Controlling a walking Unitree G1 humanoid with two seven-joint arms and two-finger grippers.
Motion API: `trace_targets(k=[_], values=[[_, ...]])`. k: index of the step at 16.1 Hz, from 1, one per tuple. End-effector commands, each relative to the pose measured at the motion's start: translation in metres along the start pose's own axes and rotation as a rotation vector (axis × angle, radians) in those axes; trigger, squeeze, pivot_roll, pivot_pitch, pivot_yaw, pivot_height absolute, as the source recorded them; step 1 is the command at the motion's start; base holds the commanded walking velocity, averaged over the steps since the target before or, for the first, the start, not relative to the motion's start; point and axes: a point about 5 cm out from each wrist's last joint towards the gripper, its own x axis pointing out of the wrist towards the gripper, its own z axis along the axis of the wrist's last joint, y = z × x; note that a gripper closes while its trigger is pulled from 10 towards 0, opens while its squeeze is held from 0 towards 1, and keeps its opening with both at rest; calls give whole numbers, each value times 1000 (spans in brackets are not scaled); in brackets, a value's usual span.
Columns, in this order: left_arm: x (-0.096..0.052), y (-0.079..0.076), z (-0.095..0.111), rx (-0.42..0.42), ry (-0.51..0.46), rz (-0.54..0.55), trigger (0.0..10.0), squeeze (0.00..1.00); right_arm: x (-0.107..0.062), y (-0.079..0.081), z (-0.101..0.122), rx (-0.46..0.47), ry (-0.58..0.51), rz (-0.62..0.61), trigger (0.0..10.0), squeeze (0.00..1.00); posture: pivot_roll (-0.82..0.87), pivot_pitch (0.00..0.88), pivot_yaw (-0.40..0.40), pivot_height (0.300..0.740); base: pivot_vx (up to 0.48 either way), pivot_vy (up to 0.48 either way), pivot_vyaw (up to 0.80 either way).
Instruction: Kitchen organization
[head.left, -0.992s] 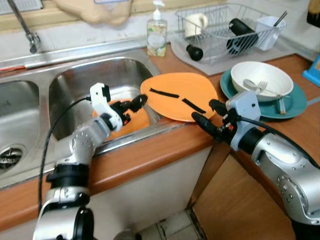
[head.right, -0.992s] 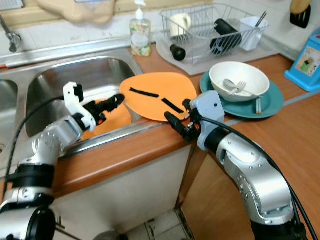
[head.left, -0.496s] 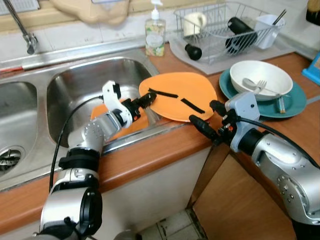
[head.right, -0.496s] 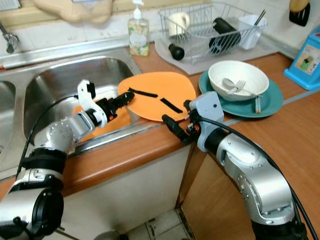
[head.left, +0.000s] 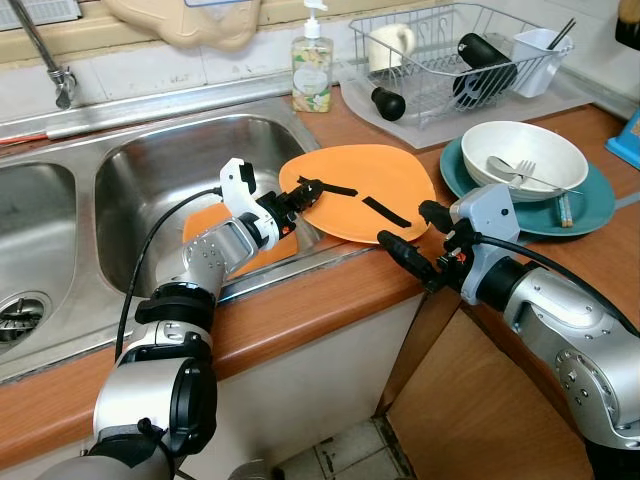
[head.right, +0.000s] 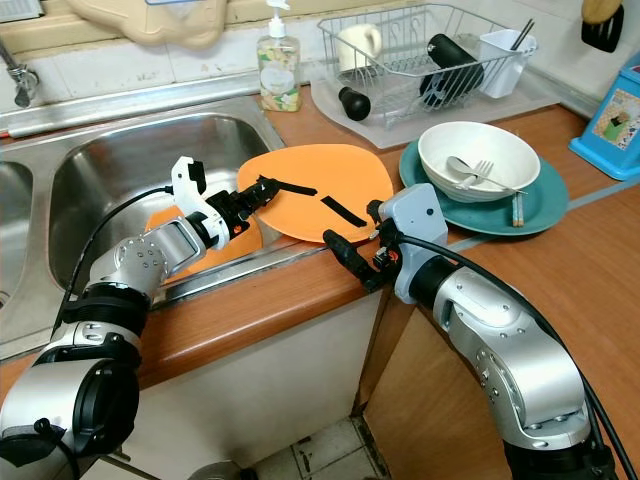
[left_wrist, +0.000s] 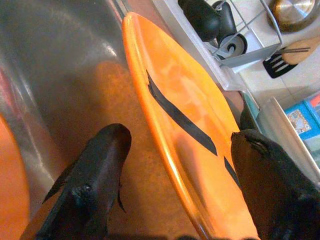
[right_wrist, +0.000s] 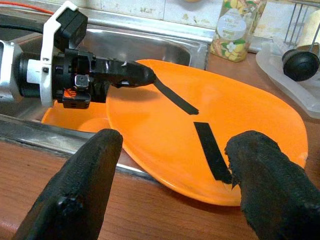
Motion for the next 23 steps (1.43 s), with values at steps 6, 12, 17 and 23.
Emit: trace_targets(k=[6, 12, 17, 23], values=[[5, -3, 3, -47, -41, -19, 0, 0, -1, 1, 5, -30, -6, 27, 10000, 0, -104, 0, 73, 740, 0, 0, 0], [4, -1, 0, -67, -50, -20, 0, 0, -1, 4, 4, -41, 0, 56, 10000, 0, -108, 0, 70, 740, 0, 0, 0], [4, 0, 3, -121, -88, -19, 0, 0, -1, 4, 5, -52, -1, 70, 10000, 0, -106, 0, 63, 740, 0, 0, 0], [1, 4, 10, -161, -127, -9, 0, 0, 0, 4, 6, -57, -4, 77, 10000, 0, -105, 0, 61, 740, 0, 0, 0]])
